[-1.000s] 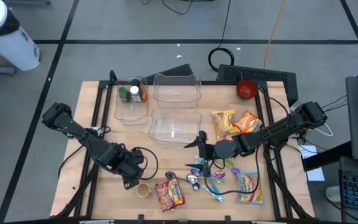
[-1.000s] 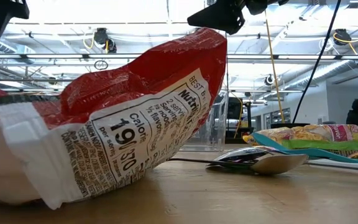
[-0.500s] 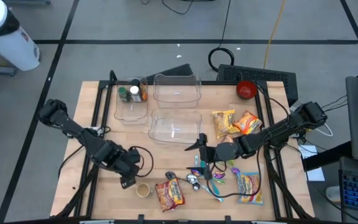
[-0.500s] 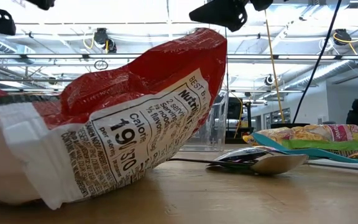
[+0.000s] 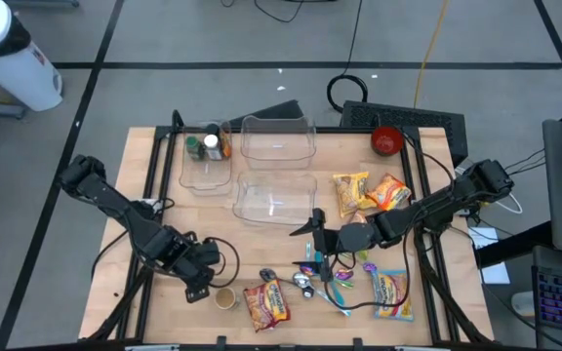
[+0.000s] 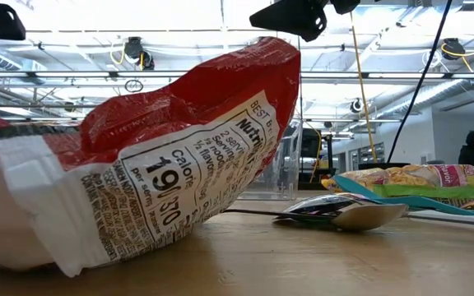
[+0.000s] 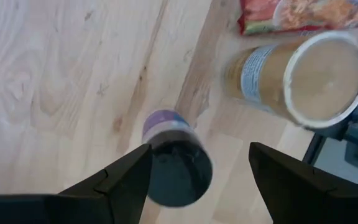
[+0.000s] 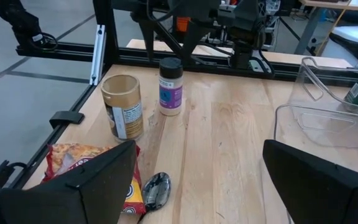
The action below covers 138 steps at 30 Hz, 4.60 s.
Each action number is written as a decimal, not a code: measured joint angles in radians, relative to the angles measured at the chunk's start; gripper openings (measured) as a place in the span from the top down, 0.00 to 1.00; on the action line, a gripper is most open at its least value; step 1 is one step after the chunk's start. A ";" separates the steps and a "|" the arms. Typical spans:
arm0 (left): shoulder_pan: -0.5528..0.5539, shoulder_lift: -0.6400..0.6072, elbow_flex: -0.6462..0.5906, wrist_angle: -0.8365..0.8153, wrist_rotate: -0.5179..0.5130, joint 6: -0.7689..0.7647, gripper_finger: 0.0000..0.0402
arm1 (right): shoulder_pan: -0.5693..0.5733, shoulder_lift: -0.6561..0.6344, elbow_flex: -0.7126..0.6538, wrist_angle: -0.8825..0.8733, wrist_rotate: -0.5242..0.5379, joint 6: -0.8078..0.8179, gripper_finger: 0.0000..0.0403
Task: Pick & Place Food Item
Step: Put the purple seasoning bottle into the top left transparent bin
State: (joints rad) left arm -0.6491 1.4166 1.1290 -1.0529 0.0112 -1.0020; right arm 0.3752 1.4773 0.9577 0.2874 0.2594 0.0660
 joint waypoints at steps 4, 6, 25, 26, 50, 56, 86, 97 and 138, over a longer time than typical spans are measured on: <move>0.000 0.000 0.000 -0.010 0.007 -0.008 0.33 | 0.000 0.000 0.000 0.000 0.000 0.000 0.14; 0.000 0.001 0.000 -0.020 0.007 -0.008 0.33 | 0.000 0.000 0.000 0.000 0.000 0.000 0.14; -0.028 0.018 -0.017 -0.071 -0.023 -0.024 0.33 | 0.000 0.000 0.000 0.000 0.000 0.000 0.14; -0.029 0.018 -0.028 -0.060 -0.021 -0.025 0.33 | 0.000 0.000 0.000 0.000 0.000 0.000 0.14; -0.029 0.018 -0.117 0.017 -0.012 -0.069 0.33 | 0.000 0.000 0.000 0.000 0.000 0.000 0.14; -0.029 0.018 -0.117 0.012 -0.012 -0.069 0.33 | 0.000 0.000 0.000 0.000 0.000 0.000 0.14; 0.109 -0.005 0.221 -0.275 -0.309 0.107 0.49 | 0.000 0.000 0.000 0.045 0.001 -0.069 0.14; 0.373 -0.006 0.542 -0.522 -0.371 0.320 0.49 | -0.008 -0.008 0.000 0.031 0.008 -0.134 0.14; 1.525 -0.075 -0.029 -0.139 0.052 1.054 0.49 | -0.078 -0.435 -0.309 0.105 0.140 -0.231 0.14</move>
State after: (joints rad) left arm 0.8763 1.3412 1.0998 -1.1918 0.0634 0.0524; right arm 0.2967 1.0420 0.6487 0.3927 0.3990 -0.1651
